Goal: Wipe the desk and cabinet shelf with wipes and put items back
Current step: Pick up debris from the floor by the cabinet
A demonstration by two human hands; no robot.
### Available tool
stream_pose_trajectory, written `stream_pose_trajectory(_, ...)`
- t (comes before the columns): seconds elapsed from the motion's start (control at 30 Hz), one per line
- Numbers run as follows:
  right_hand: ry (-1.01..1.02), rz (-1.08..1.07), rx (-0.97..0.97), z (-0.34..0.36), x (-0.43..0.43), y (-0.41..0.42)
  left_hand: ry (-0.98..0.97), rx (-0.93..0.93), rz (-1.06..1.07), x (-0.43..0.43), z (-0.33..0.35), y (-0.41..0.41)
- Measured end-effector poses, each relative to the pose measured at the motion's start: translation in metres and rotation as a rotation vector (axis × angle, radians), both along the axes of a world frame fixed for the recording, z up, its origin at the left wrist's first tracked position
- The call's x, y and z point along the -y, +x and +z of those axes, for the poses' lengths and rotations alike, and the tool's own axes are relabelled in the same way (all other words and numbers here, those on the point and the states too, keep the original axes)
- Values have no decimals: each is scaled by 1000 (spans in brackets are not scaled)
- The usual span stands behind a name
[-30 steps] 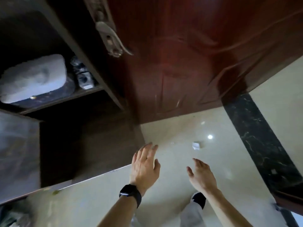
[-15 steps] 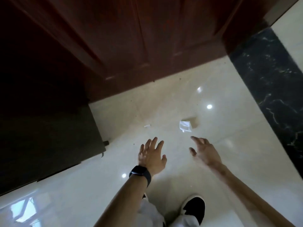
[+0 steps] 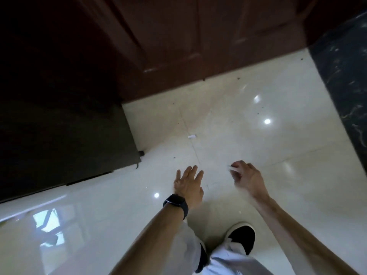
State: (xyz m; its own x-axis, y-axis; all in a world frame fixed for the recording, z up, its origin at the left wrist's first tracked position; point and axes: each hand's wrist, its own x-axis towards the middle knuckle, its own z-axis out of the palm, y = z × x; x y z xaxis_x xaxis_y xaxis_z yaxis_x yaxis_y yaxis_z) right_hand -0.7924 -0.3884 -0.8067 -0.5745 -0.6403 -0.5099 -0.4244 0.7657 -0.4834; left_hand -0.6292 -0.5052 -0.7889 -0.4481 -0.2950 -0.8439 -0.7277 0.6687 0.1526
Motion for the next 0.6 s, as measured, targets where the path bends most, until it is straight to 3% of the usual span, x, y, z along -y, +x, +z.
stream_pose_trajectory(0.2,-111,-3,100,264,22,58,-66,-184,305,-3,258,54)
stream_pose_trajectory(0.33,-185,93,121,403,43,95,-212,-373,444,9,395,110)
stream_pose_trajectory(0.47,-303,176,135,482,78,144,-336,-493,526,36,469,185)
stream_pose_trajectory(0.6,-383,189,71,499,120,200,-554,-536,552,85,497,272)
